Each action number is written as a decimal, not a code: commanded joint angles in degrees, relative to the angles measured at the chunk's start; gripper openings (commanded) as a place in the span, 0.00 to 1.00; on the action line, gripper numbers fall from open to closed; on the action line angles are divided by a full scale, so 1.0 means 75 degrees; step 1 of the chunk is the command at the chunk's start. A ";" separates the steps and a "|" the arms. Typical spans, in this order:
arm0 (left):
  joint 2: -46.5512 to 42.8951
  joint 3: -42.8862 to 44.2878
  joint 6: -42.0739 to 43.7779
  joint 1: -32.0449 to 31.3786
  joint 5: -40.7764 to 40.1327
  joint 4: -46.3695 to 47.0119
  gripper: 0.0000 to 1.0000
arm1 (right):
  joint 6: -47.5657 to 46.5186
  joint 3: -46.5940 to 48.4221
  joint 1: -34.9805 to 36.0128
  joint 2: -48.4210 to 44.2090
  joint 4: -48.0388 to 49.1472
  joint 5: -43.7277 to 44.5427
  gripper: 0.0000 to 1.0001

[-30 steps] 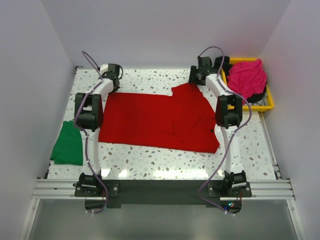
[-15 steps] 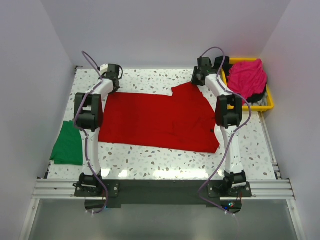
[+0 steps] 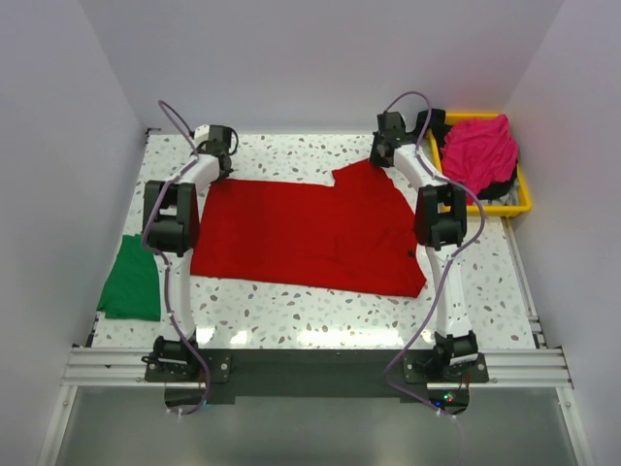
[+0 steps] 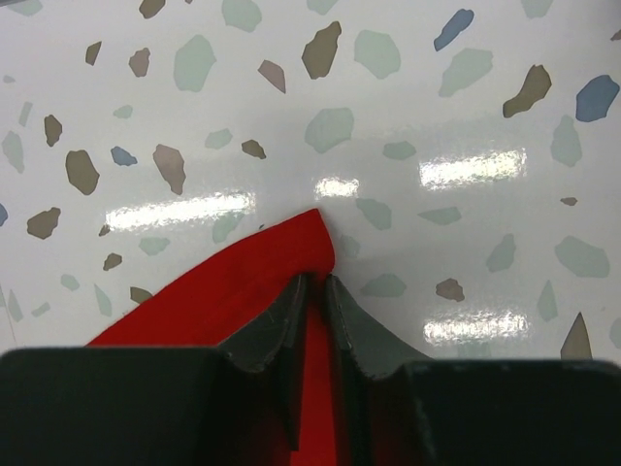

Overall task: Fold and stack the t-shirts
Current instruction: Fold the tshirt

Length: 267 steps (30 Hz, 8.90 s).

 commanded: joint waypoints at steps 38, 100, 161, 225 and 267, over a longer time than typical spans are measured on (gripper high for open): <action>-0.0174 0.0839 -0.0110 0.0396 0.0872 0.1248 0.00 | -0.0796 0.1203 -0.0371 -0.1055 0.0216 0.0444 0.00; -0.3361 -0.3473 -0.0907 0.0701 0.1353 0.1612 0.00 | 0.0844 -0.8324 -0.0360 -0.7664 0.1435 -0.0435 0.00; -0.4228 -0.5126 -0.1505 0.0900 0.1389 0.1471 0.00 | 0.1102 -0.9801 -0.0325 -0.8660 0.1400 -0.0822 0.00; -0.7510 -0.7024 -0.1212 -0.0155 0.4859 0.1530 0.67 | 0.1090 -0.8381 0.2335 -0.6174 0.1715 -0.0024 0.11; -0.7510 -0.6720 -0.0333 -0.0377 0.6252 0.1576 0.68 | 0.1817 -0.9192 0.2640 -0.6399 0.2443 0.1404 0.44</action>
